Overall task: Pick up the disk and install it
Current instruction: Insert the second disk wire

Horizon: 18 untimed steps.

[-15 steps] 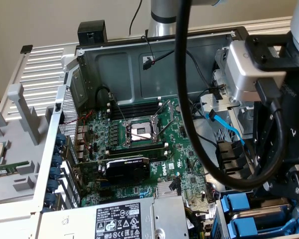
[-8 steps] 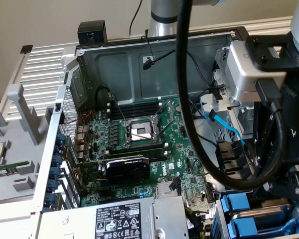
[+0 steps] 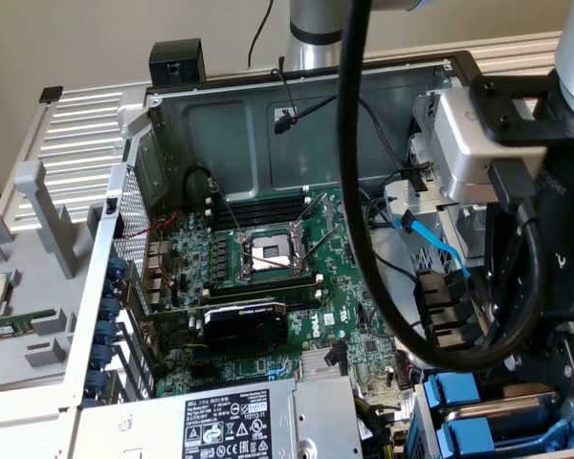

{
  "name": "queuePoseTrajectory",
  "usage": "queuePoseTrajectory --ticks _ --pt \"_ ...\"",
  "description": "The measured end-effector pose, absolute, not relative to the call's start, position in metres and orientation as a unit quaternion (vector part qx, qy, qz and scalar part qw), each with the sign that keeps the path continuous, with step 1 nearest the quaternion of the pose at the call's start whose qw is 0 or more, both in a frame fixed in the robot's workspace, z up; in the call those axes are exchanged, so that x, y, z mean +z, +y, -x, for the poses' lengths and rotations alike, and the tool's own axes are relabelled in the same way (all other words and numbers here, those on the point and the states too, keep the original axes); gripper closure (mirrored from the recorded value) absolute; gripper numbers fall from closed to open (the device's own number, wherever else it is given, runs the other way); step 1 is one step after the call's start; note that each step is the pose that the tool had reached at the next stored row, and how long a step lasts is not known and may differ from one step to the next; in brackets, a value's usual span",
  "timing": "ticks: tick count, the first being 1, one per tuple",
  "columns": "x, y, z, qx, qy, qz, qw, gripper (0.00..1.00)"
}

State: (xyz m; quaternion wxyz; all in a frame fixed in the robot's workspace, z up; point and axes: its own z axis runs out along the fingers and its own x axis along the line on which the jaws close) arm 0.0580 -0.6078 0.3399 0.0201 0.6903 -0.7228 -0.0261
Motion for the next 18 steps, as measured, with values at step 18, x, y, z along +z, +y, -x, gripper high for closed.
queuePoseTrajectory --ticks 18 --pt "0.3381 -0.6078 -0.058 -0.026 -0.723 -0.69 0.02 0.84"
